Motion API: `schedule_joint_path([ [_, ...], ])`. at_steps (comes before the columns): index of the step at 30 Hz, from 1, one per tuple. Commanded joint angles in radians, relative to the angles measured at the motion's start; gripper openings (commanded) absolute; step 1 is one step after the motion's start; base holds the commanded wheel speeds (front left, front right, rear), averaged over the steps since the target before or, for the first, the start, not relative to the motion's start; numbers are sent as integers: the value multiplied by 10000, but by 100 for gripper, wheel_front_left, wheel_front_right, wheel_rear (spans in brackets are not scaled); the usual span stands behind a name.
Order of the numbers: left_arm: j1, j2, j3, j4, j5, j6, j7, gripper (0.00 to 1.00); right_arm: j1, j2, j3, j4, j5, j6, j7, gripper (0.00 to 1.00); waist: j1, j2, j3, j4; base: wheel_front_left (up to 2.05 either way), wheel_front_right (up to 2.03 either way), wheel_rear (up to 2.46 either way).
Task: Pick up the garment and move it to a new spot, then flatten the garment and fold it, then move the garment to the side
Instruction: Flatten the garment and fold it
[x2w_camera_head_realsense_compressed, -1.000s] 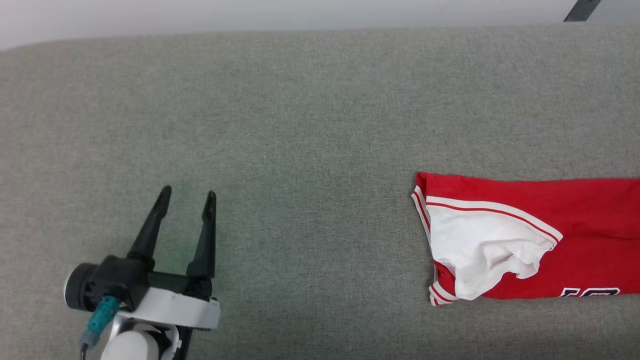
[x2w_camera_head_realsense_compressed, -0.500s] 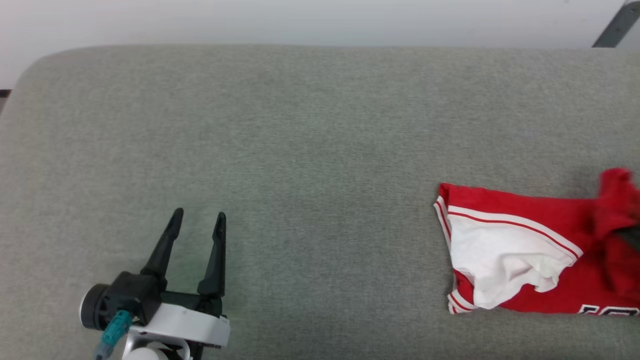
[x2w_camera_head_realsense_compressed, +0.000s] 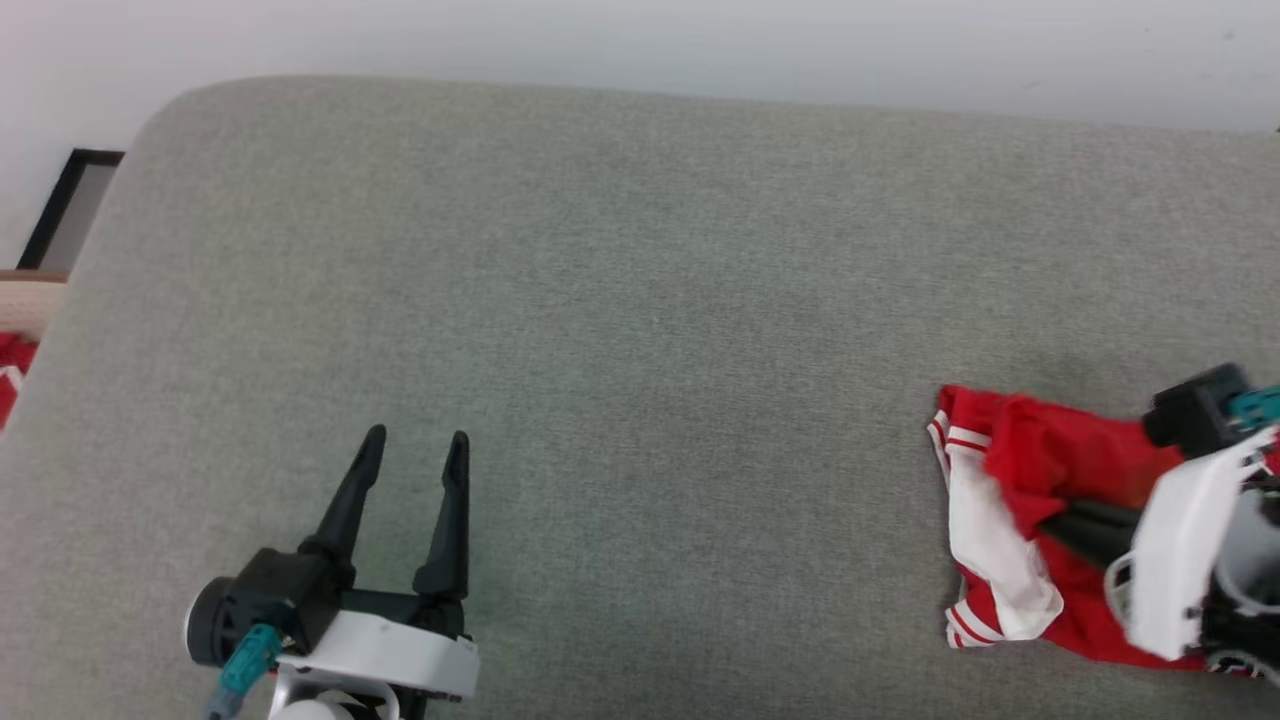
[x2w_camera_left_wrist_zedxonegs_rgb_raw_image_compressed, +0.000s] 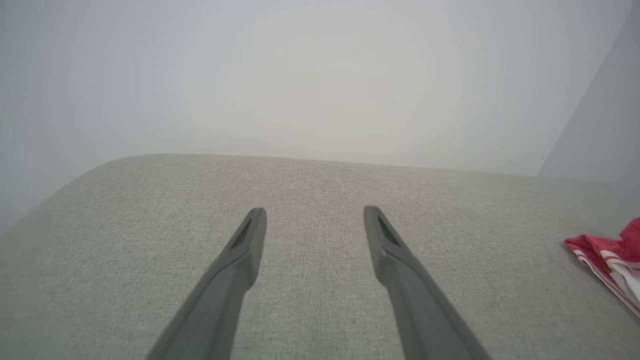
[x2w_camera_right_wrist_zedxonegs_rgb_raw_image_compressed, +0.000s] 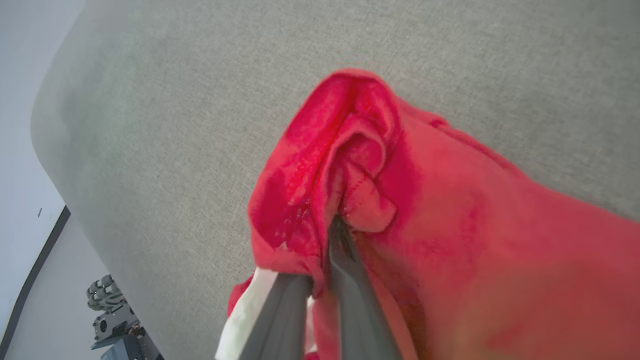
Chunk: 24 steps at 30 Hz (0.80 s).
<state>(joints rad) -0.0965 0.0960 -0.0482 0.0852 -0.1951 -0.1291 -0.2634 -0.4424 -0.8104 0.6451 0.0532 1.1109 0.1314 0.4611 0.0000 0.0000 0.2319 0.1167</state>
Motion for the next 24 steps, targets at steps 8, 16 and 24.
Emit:
schedule_joint_path([
  [8, -105, -107, -153, 156, -180, -19, -7, 100, -35, 1240, 113, 921, -1069, -16, 306, 0, 0, 0, 12, 207, 0, 0, 0],
  [16, 61, -84, -112, 278, -280, -20, -7, 100, 193, 1699, -9, 1106, -1510, -16, -3, 69, 0, 0, -222, 65, 0, 0, 0],
  [24, 343, 28, -29, 361, -429, -20, -7, 100, 309, 1305, -35, 566, -1209, -16, -562, 100, 0, 0, -824, -403, 0, 0, 0],
])
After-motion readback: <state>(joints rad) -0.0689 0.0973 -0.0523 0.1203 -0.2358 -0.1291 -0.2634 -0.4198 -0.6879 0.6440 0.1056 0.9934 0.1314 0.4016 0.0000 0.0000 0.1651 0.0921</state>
